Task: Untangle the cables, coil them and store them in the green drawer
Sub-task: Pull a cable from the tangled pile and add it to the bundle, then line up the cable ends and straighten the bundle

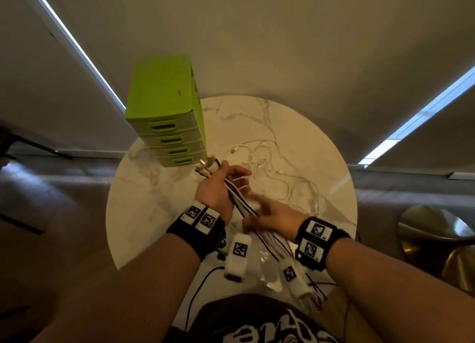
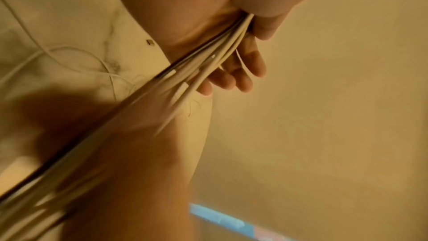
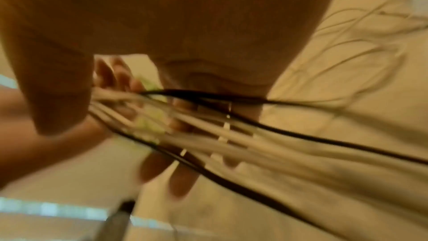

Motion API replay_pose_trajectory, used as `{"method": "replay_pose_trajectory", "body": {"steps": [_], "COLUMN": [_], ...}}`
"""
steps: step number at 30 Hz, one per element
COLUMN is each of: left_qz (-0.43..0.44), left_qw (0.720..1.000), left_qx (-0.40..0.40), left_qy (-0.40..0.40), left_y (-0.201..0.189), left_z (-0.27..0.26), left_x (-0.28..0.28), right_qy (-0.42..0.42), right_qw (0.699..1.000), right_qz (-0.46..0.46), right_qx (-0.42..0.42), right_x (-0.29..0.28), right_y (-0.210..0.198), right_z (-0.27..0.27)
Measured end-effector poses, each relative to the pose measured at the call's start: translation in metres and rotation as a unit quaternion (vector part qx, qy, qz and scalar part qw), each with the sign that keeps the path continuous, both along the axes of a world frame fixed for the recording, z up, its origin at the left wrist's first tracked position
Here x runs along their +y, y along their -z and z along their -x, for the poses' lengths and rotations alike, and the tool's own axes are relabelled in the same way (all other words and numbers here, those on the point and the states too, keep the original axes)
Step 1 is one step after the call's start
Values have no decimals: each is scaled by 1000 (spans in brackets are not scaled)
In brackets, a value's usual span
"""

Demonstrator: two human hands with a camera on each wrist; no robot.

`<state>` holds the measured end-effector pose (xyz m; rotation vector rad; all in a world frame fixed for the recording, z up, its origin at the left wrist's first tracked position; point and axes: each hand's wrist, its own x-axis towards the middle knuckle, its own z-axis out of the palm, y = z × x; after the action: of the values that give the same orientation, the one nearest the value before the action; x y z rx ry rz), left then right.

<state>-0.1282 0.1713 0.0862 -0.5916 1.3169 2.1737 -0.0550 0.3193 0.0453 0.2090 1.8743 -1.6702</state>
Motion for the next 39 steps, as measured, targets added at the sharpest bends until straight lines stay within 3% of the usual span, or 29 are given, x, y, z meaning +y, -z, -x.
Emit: {"method": "replay_pose_trajectory", "body": {"steps": [2, 4, 9, 12, 16, 19, 21, 24, 26, 28, 30, 32, 36, 39], "left_qz": [-29, -55, -82, -93, -104, -105, -98, -102, -116, -134, -140, -143, -118, -67], "left_qw": [999, 998, 990, 986, 988, 991, 990, 982, 971, 962, 960, 963, 975, 977], "left_qx": [-23, -40, -118, -126, -103, -80, -75, -69, -66, -67, -78, -79, -83, -93], "left_qy": [-13, -6, 7, 58, 57, -17, -70, -145, -198, -227, -229, -215, -171, -181], "left_y": [6, 8, 15, 19, 26, 29, 28, 23, 23, 25, 27, 29, 33, 35], "left_z": [10, 16, 0, -15, -17, 3, 21, 39, 45, 46, 46, 47, 56, 54], "left_x": [-7, -11, -10, -7, -6, -16, -25, -38, -44, -48, -51, -57, -74, -82], "right_qy": [-167, -234, -128, -55, 70, 18, -82, -206, -232, -185, -93, -130, -359, -354], "right_qw": [978, 944, 901, 879, 895, 937, 946, 925, 897, 872, 867, 867, 840, 856], "right_qz": [-110, -219, -412, -472, -439, -346, -296, -276, -346, -445, -488, -480, -396, -362], "right_qx": [-63, -78, -44, -43, -25, -49, -100, -164, -151, -85, -34, -29, -90, -106], "right_x": [4, 12, 68, 107, 131, 122, 120, 125, 133, 147, 163, 169, 144, 126], "right_y": [16, 33, 68, 71, 72, 66, 55, 58, 68, 74, 72, 73, 68, 46], "right_z": [-16, -22, 3, 11, 11, 1, -10, -22, -23, -13, -3, 6, 6, 34]}}
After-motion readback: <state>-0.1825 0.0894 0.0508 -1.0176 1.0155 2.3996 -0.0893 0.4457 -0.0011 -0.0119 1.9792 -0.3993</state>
